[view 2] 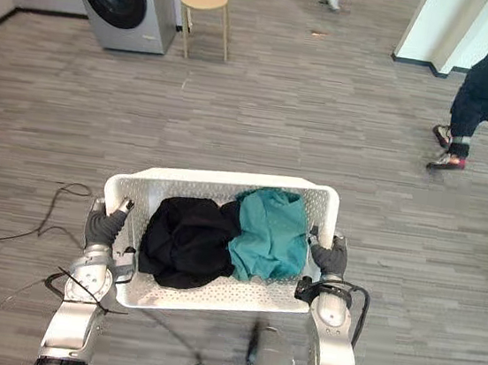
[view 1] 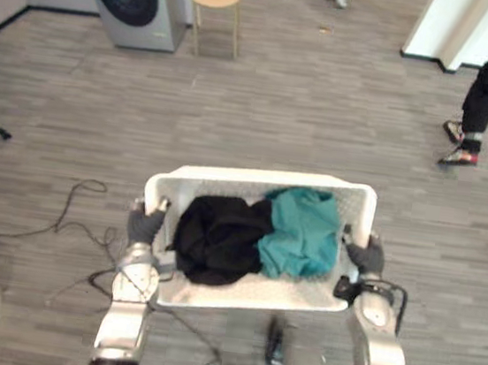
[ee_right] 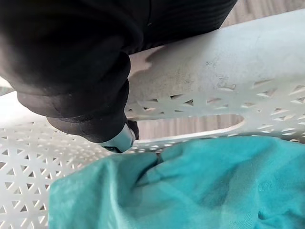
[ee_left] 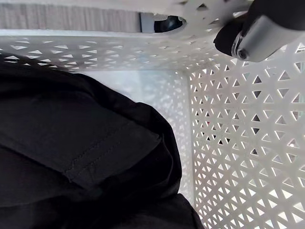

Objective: Pick up the laundry basket with both hands and put the clothes into the washing machine.

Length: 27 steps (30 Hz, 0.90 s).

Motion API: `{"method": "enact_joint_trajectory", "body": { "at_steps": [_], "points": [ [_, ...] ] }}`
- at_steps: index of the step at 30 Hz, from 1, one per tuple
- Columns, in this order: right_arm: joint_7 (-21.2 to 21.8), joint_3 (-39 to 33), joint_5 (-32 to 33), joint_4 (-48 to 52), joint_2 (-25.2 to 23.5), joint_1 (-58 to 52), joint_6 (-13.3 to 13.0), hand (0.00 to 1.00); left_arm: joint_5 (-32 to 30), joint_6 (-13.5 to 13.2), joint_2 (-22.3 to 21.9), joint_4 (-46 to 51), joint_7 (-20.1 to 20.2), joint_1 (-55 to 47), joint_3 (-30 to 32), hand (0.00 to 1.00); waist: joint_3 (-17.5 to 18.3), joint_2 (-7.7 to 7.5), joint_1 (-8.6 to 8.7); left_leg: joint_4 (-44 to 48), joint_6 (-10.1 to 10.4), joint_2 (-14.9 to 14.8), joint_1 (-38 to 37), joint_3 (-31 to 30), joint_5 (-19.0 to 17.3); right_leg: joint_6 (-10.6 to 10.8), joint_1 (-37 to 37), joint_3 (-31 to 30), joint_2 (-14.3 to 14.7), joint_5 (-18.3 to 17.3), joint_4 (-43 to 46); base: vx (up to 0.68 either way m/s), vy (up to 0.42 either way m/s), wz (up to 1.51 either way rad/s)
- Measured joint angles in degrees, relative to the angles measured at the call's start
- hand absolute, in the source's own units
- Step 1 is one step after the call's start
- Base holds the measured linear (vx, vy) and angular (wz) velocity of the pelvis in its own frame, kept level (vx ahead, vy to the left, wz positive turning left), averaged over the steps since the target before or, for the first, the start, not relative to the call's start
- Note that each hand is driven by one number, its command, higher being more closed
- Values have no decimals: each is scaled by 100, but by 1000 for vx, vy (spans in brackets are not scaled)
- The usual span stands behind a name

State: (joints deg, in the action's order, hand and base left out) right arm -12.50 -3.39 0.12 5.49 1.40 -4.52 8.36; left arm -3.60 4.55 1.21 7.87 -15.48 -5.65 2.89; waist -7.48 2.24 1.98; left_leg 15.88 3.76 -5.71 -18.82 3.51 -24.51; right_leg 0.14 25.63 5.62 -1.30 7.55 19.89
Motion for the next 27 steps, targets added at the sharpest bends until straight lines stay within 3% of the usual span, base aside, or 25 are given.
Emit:
{"method": "enact_joint_trajectory", "body": {
  "at_steps": [1, 2, 3, 4, 5, 6, 7, 8, 9, 10, 11, 12, 13, 14, 15, 17, 18, 19, 20, 22, 23, 24, 25, 26, 27],
  "points": [
    [-12, -8, -19, -30, 121, 66, 22, 100, -48, 8, -196, -276, -37, 128, 60, 100, 25, 344, -66, 486, 271, -335, 126, -213, 349, -184, -36, 113, 220, -451, 413, 876, -148, 9],
    [-21, -14, -19, -33, 174, 36, 32, 100, -72, 25, -250, -389, -30, 223, 58, 100, -5, 302, -71, 769, 190, -284, 186, -348, 713, -195, 0, 105, 116, -659, 795, 707, -128, 32],
    [-60, -7, -18, -28, 265, -82, 72, 100, -138, 88, -355, -448, -19, 201, 42, 100, -153, 94, 127, 1370, -70, -72, 219, -362, 1662, -323, 97, 302, -191, -1107, 1912, 644, -239, 78],
    [-68, -5, -14, 20, 271, -268, 70, 100, -174, 90, -420, -424, -8, 19, -18, 100, 8, 282, 226, 2208, -186, -274, 466, -258, 2476, -255, -296, 471, -73, -1193, 1453, 543, -294, 95],
    [-111, 10, -11, 191, 264, -429, 60, 100, -189, 53, -414, -309, 16, -92, -61, 100, 70, 252, 239, 3257, -488, -573, 940, -135, 3344, -384, -692, 568, -28, -1519, 1063, 649, -303, 35],
    [-144, 5, 5, 273, 300, -395, 0, 100, -177, -49, -450, -269, 13, -112, -68, 100, 127, 592, 27, 4879, -720, -1180, 1771, -9, 3190, -537, -964, 594, 360, -1697, 952, 545, -196, -13],
    [-148, 14, 28, 273, 282, -373, -4, 100, -153, -60, -425, -268, 21, -87, -64, 100, 129, 618, -66, 5537, -809, -1340, 2152, -3, 3024, -606, -1122, 564, 489, -1788, 886, 610, -117, -48],
    [-158, 61, 62, 273, 212, -386, 0, 100, -107, -59, -321, -269, 33, -93, -40, 100, 52, 503, -199, 6346, -902, -1442, 2767, -44, 2723, -636, -1554, 563, 541, -1913, 700, 600, -121, -20],
    [-187, 100, 61, 273, 139, -429, 2, 100, -91, -63, -265, -274, 35, -171, -30, 100, -37, 351, -273, 6540, -1029, -1389, 3226, 4, 2377, -636, -2051, 558, 504, -1933, 383, 592, -120, -3],
    [-191, 115, 61, 273, 126, -448, 1, 100, -84, -76, -256, -274, 34, -212, -29, 100, -69, 267, -274, 6470, -1024, -1331, 3425, 57, 2190, -628, -2287, 545, 479, -1938, 202, 567, -92, 7],
    [-192, 118, 61, 274, 128, -448, 1, 100, -53, -77, -258, -274, 39, -233, -30, 100, -100, 171, -319, 6095, -954, -1211, 3827, 239, 1848, -563, -2663, 494, 397, -2046, -104, 528, -37, 5],
    [-197, 116, 60, 274, 145, -419, 3, 100, -47, -84, -279, -274, 44, -234, -29, 100, -104, 171, -321, 5403, -856, -1101, 4156, 420, 1600, -489, -2917, 471, 356, -2156, -305, 516, -4, 3],
    [-198, 116, 60, 273, 146, -413, 5, 100, -47, -85, -281, -277, 44, -233, -27, 100, -105, 170, -327, 4859, -792, -989, 4234, 522, 1544, -439, -3014, 464, 320, -2211, -347, 505, 68, 4],
    [-200, 116, 60, 272, 154, -411, 13, 100, -44, -83, -272, -280, 53, -233, -28, 100, -122, 136, -334, 3415, -644, -697, 4195, 681, 1497, -359, -3205, 434, 160, -2366, -394, 526, 122, -5],
    [-197, 110, 63, 265, 187, -401, 14, 100, -45, -80, -291, -282, 59, -232, -29, 100, -142, 91, -331, 1851, -427, -404, 4088, 768, 1639, -231, -3390, 387, 26, -2516, -466, 664, 185, -7],
    [-195, 90, 115, 256, 245, -387, 14, 100, -48, -76, -330, -282, 62, -233, -41, 100, -113, 158, -345, 213, -45, -194, 4002, 797, 2068, -17, -3765, 297, -95, -2696, -656, 601, 204, -26],
    [-190, 89, 167, 190, 245, -386, 14, 100, -53, -63, -311, -292, 62, -235, -62, 100, -69, 144, -431, 145, -155, -35, 3808, 896, 2707, 82, -4001, 119, -243, -2766, -689, 516, 207, -40],
    [-187, 88, 222, 130, 242, -387, 14, 100, -59, -41, -309, -302, 58, -238, -72, 100, -19, 75, -438, 217, -418, 81, 3765, 941, 2785, 78, -4048, 11, -303, -2763, -607, 801, 322, -18],
    [-153, 38, 326, 21, 239, -361, 12, 100, -84, -9, -310, -301, 63, -209, -76, 100, 90, -89, -396, 573, -774, 246, 3810, 961, 2478, 147, -3861, -176, -578, -2716, -38, 688, 286, 16],
    [-11, -129, 387, -129, 194, -309, 3, 100, -121, 3, -273, -320, 169, -185, -134, 100, 51, -315, -403, 1104, -948, 487, 3501, 1102, 1780, 972, -3212, -535, -904, -2174, 2162, 753, 329, 15],
    [24, -130, 386, -235, 151, -269, -8, 100, -128, 11, -227, -350, 160, -183, -139, 100, 42, -415, -395, 1126, -993, 581, 3322, 1132, 1614, 1229, -2969, -666, -1007, -1770, 2949, 770, 272, 13],
    [30, -129, 382, -466, 60, -218, -7, 100, -156, 71, -139, -412, 134, -185, -140, 100, 38, -521, -305, 1129, -1096, 748, 2809, 1099, 1363, 1322, -2413, -715, -1167, -1538, 4637, 602, 163, 22],
    [31, -126, 382, -517, 39, -230, -7, 100, -172, 107, -134, -411, 125, -190, -140, 100, 26, -491, -282, 1067, -1112, 754, 2591, 1078, 1347, 1241, -2266, -604, -1195, -1580, 5012, 559, 125, 24],
    [23, -119, 377, -544, -12, -255, -8, 100, -208, 137, -108, -408, 75, -194, -150, 100, -13, -376, -271, 839, -1118, 723, 2132, 980, 1344, 890, -2010, -383, -1190, -1753, 5296, 414, 92, 9],
    [20, -115, 377, -543, -21, -258, -11, 100, -213, 137, -95, -403, 57, -196, -151, 100, -9, -345, -272, 771, -1117, 710, 2031, 960, 1344, 829, -1939, -336, -1181, -1803, 5279, 473, 87, 5]
  ]
}}
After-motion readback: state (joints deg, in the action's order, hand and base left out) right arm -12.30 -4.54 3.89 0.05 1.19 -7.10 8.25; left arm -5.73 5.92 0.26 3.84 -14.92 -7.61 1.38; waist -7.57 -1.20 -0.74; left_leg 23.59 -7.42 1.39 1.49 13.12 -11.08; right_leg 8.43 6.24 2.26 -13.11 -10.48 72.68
